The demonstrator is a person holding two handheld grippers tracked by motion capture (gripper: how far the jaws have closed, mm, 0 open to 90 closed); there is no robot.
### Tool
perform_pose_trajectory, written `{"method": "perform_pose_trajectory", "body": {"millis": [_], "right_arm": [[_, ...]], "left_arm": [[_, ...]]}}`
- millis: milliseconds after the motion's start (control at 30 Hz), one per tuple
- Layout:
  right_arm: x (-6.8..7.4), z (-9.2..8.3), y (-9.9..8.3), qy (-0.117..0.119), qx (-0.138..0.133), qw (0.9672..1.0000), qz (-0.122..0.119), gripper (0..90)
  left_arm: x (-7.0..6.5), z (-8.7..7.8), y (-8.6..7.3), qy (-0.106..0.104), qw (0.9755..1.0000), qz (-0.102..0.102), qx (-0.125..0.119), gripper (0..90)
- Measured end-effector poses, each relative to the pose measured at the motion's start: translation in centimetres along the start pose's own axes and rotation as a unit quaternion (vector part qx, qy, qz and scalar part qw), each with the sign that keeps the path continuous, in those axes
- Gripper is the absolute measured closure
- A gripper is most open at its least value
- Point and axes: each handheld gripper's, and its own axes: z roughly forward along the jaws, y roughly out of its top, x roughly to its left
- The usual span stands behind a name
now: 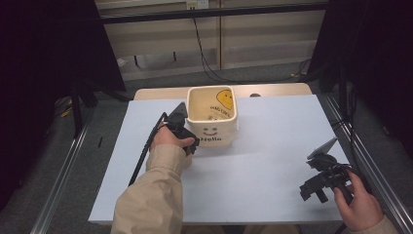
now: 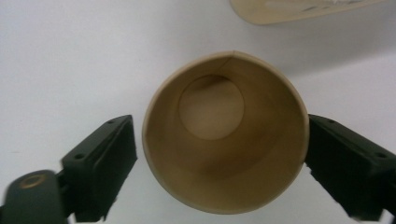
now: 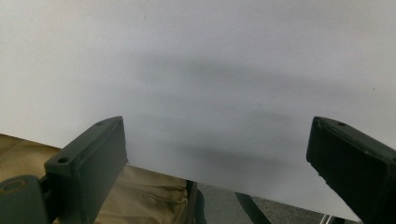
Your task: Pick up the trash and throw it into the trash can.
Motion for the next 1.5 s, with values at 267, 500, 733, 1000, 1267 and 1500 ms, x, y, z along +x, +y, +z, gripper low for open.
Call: {"method": "perform_pose_trajectory", "body": {"millis": [267,500,733,1000,1267,1500], "right_arm": [[0.0,0.0,0.0,0.000,0.006,1.0000,0.004,4.7],[0.1,0.0,0.0,-0.001,0.012,0.9999,0.006,4.8],[0.0,0.0,0.0,-0.002,0.013,0.9999,0.006,4.8],[0.0,0.0,0.0,0.001,0.011,0.9999,0.006,4.7],[-0.3,-0.1,0.0,-0.001,0.025,0.9997,0.009,4.8],[-0.4,-0.2,0.0,0.003,0.025,0.9994,0.024,4.7]], "left_arm": [[0.4,-0.6,-0.1,-0.009,0.9997,-0.016,0.012,21.3],[1.2,-2.3,0.1,-0.008,0.9997,-0.024,0.008,21.9],[1.1,-5.0,0.8,-0.004,0.9997,-0.024,0.001,22.0],[1.0,-7.5,1.8,-0.005,0.9997,-0.024,0.004,22.0],[1.0,-10.1,2.7,-0.012,0.9994,-0.031,0.000,22.0],[1.2,-11.7,3.4,-0.016,0.9991,-0.040,0.000,22.2]]}}
